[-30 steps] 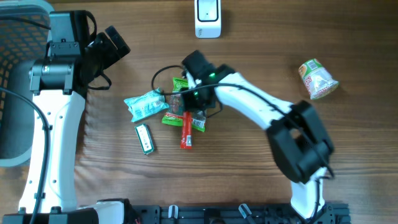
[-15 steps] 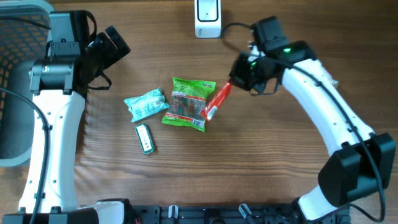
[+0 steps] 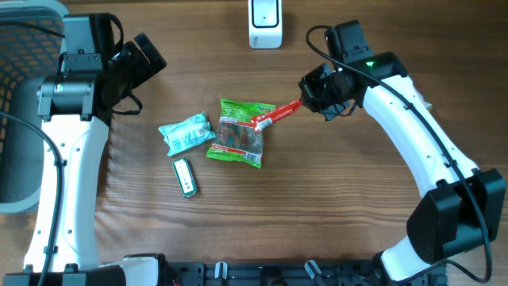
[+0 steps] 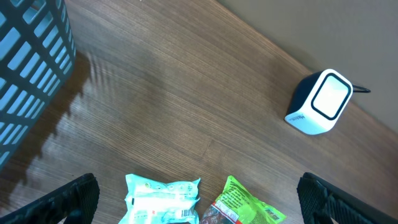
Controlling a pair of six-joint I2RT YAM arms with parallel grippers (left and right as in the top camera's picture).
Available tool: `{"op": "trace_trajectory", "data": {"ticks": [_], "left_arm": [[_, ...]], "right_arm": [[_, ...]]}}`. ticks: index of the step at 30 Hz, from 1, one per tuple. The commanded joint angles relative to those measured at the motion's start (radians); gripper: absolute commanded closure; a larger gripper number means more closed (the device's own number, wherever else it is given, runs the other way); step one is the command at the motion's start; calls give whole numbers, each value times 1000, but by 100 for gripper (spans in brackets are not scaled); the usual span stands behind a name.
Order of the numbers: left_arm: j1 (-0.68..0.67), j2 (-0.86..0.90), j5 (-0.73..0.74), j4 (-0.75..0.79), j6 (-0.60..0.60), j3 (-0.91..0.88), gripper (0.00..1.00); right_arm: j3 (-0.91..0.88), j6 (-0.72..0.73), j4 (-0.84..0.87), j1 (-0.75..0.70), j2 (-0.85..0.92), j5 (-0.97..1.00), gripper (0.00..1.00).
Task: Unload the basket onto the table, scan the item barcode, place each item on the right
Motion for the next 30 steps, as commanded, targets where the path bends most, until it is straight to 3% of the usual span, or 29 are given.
{"op": "trace_trajectory", "data": {"ticks": [1,5,11,17,18,19,20,22,23,24,30], "left_arm": [[5,-18,4,2,19,15,0],[5,-18,4,2,19,15,0],[5,-18,4,2,19,15,0],[5,-18,4,2,19,15,0],[5,-18,4,2,19,15,0],[5,-18,4,2,19,15,0],[5,-18,4,2,19,15,0],[5,-18,4,2,19,15,0],[5,-18,4,2,19,15,0],[5,-18,4,2,19,15,0],[5,-18,4,2,19,15,0]], "right_arm": [[-31,134,11,2,5,127,96],[-111,222,76,2,5,127,96],[-340,258,425,14,6,13,95],[-491,338,607,33,6,17,88],[-500,337,619,35,6,17,84],[-506,337,625,38,6,18,73],[-508,336,625,41,6,22,48],[-507,333,625,43,6,33,27],[-507,332,625,43,6,33,10],[-507,322,626,43,6,35,3],[-486,71,637,42,-21,119,0]]}}
